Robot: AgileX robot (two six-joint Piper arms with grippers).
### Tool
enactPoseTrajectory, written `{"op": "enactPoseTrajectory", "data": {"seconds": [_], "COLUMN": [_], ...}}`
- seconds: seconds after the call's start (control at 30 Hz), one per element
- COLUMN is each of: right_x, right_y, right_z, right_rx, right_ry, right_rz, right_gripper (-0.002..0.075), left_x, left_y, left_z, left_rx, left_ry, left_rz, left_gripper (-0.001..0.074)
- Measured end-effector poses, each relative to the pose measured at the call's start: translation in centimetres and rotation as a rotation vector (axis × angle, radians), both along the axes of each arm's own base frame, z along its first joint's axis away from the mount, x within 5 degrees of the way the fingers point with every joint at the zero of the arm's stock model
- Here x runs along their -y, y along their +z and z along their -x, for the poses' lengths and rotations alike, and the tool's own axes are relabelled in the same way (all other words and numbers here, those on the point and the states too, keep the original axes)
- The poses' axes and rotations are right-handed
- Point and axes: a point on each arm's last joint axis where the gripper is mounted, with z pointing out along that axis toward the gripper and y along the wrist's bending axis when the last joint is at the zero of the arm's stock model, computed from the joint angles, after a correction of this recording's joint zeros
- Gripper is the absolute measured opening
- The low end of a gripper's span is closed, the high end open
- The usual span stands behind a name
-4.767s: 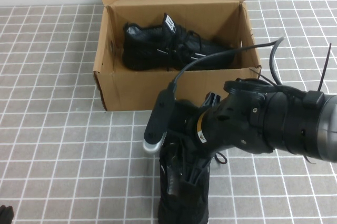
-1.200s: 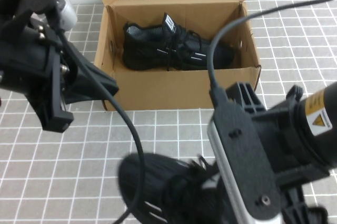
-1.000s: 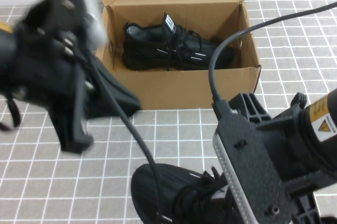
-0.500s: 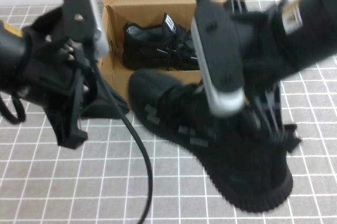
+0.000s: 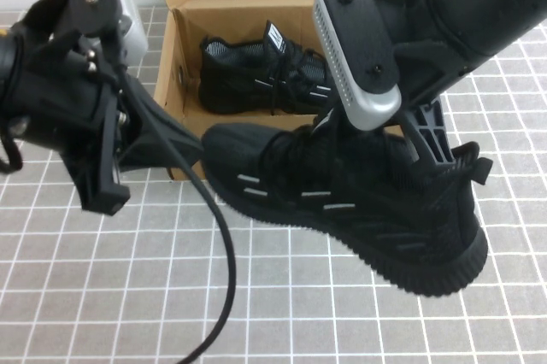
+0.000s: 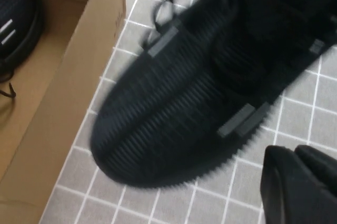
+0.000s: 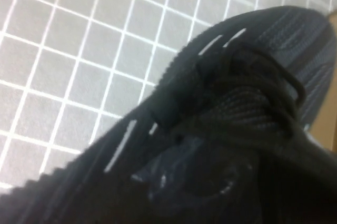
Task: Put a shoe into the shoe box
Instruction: Hand over the shoe
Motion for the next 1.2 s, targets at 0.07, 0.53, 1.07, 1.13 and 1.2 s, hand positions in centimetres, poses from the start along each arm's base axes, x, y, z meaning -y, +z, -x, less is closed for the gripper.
{"op": "enactPoseTrajectory", "data": {"seconds": [0.07, 0.53, 1.07, 1.13, 1.2], "right_x": [-0.1, -0.2, -0.1, -0.1, -0.1], "right_y": [0.1, 0.2, 0.1, 0.1, 0.1], "right_z": [0.1, 0.2, 0.2, 0.1, 0.1], "right_rx": [-0.002, 0.003, 0.018, 0.020, 0.024], "right_ry": [0.020, 0.040, 0.052, 0.051, 0.054], "right_rz": [-0.013, -0.020, -0.010, -0.007, -0.004], "right_gripper": [-0.0006, -0.0006, -0.0006, -0.0006, -0.0006], "left_x": [0.2, 4.6, 3.7, 3.9, 4.1], "left_y": [0.1, 0.1, 0.2, 0.3, 0.5], "left_z": [-0.4, 2.5, 2.2, 2.2, 2.2], "left_rx": [-0.004, 0.010, 0.176, 0.178, 0.184], "left_ry": [-0.001, -0.180, -0.180, -0.176, -0.171], "left_rz": [0.014, -0.069, -0.231, -0.207, -0.172], "left_gripper": [-0.0001, -0.0001, 0.0294, 0.0446, 0.0525]}}
